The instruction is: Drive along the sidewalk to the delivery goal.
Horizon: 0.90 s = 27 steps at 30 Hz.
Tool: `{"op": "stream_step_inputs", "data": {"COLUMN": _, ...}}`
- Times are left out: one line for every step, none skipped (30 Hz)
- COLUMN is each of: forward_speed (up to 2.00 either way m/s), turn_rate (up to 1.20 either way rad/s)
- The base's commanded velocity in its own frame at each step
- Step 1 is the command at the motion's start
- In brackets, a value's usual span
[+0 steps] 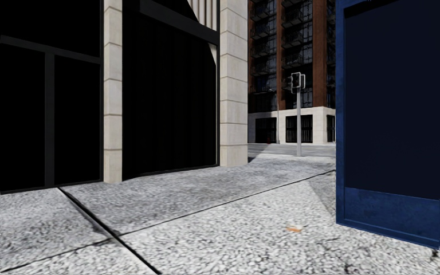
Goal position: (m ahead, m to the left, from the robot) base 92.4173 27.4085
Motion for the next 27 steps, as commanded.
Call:
{"op": "stream_step_inputs", "data": {"forward_speed": 2.0, "turn_rate": 0.0}}
{"op": "stream_step_inputs", "data": {"forward_speed": 2.0, "turn_rate": 0.0}}
{"op": "stream_step_inputs", "data": {"forward_speed": 2.0, "turn_rate": 0.0}}
{"op": "stream_step_inputs", "data": {"forward_speed": 2.0, "turn_rate": 0.0}}
{"op": "stream_step_inputs", "data": {"forward_speed": 2.0, "turn_rate": 0.0}}
{"op": "stream_step_inputs", "data": {"forward_speed": 2.0, "turn_rate": 0.0}}
{"op": "stream_step_inputs", "data": {"forward_speed": 2.0, "turn_rate": 0.0}}
{"op": "stream_step_inputs", "data": {"forward_speed": 2.0, "turn_rate": 0.0}}
{"op": "stream_step_inputs", "data": {"forward_speed": 2.0, "turn_rate": 0.0}}
{"op": "stream_step_inputs", "data": {"forward_speed": 2.0, "turn_rate": 0.0}}
{"op": "stream_step_inputs", "data": {"forward_speed": 2.0, "turn_rate": -0.1}}
{"op": "stream_step_inputs", "data": {"forward_speed": 2.0, "turn_rate": -0.2}}
{"op": "stream_step_inputs", "data": {"forward_speed": 2.0, "turn_rate": -0.2}}
{"op": "stream_step_inputs", "data": {"forward_speed": 2.0, "turn_rate": -0.22}}
{"op": "stream_step_inputs", "data": {"forward_speed": 2.0, "turn_rate": -0.23}}
{"op": "stream_step_inputs", "data": {"forward_speed": 2.0, "turn_rate": -0.25}}
{"op": "stream_step_inputs", "data": {"forward_speed": 2.0, "turn_rate": -0.26}}
{"op": "stream_step_inputs", "data": {"forward_speed": 2.0, "turn_rate": -0.26}}
{"op": "stream_step_inputs", "data": {"forward_speed": 2.0, "turn_rate": -0.3}}
{"op": "stream_step_inputs", "data": {"forward_speed": 2.0, "turn_rate": -0.34}}
{"op": "stream_step_inputs", "data": {"forward_speed": 2.0, "turn_rate": -0.35}}
{"op": "stream_step_inputs", "data": {"forward_speed": 2.0, "turn_rate": -0.35}}
{"op": "stream_step_inputs", "data": {"forward_speed": 2.0, "turn_rate": -0.35}}
{"op": "stream_step_inputs", "data": {"forward_speed": 2.0, "turn_rate": -0.42}}
{"op": "stream_step_inputs", "data": {"forward_speed": 2.0, "turn_rate": -0.47}}
{"op": "stream_step_inputs", "data": {"forward_speed": 2.0, "turn_rate": -0.49}}
{"op": "stream_step_inputs", "data": {"forward_speed": 2.0, "turn_rate": -0.49}}
